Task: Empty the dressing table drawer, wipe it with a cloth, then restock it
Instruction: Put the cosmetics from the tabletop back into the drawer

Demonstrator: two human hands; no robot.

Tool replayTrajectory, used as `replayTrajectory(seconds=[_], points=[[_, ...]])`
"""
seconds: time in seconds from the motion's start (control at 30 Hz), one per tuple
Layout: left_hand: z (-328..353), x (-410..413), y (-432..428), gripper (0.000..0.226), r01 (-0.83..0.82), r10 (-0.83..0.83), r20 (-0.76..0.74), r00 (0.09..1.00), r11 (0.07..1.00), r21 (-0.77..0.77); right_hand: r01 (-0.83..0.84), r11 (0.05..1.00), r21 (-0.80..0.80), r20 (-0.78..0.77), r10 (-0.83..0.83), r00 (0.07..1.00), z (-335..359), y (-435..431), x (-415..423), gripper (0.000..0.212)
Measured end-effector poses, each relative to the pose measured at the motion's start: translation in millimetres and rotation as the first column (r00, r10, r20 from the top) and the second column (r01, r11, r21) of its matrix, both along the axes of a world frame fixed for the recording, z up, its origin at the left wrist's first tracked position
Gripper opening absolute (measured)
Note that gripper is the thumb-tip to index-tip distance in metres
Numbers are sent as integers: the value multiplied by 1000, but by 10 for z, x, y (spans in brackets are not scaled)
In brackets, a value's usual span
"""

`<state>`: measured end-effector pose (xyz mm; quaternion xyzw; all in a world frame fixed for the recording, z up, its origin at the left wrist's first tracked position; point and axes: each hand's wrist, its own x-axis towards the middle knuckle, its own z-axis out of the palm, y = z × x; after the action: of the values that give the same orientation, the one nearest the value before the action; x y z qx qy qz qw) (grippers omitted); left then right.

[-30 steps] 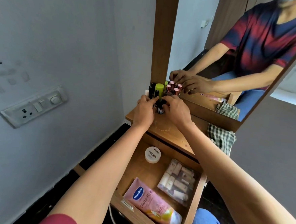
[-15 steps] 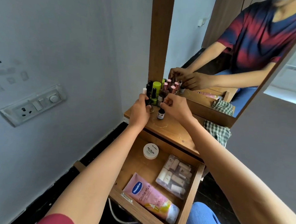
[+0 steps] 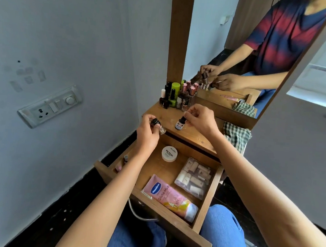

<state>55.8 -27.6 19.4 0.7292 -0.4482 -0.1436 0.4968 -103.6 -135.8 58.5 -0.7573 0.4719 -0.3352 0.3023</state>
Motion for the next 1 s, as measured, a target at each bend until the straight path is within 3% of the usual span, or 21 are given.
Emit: replayTrajectory(seconds=[0.23,0.4,0.53,0.73,1.0], points=[[-201,-19,362,28,14,-24,96,995,994,104,4,1000,-18,-16,-4,1000,-298,486,-216,11],[-298,-66,483,28,28,-57,199,978,988,150,15,992,-126,-227,-43,973,-659,690,-278,15],[-359,-82,508,27,45,-91,254,963,983,181,60,992,-108,-276,-88,957,-897,755,-265,21],[-402,-122,516,29,75,-134,258,957,972,225,128,989,-78,-297,-146,944,-1017,729,-231,21],[-433,-98,474,29,80,-132,225,965,971,225,88,991,-105,-494,-129,860,-993,669,-157,24]])
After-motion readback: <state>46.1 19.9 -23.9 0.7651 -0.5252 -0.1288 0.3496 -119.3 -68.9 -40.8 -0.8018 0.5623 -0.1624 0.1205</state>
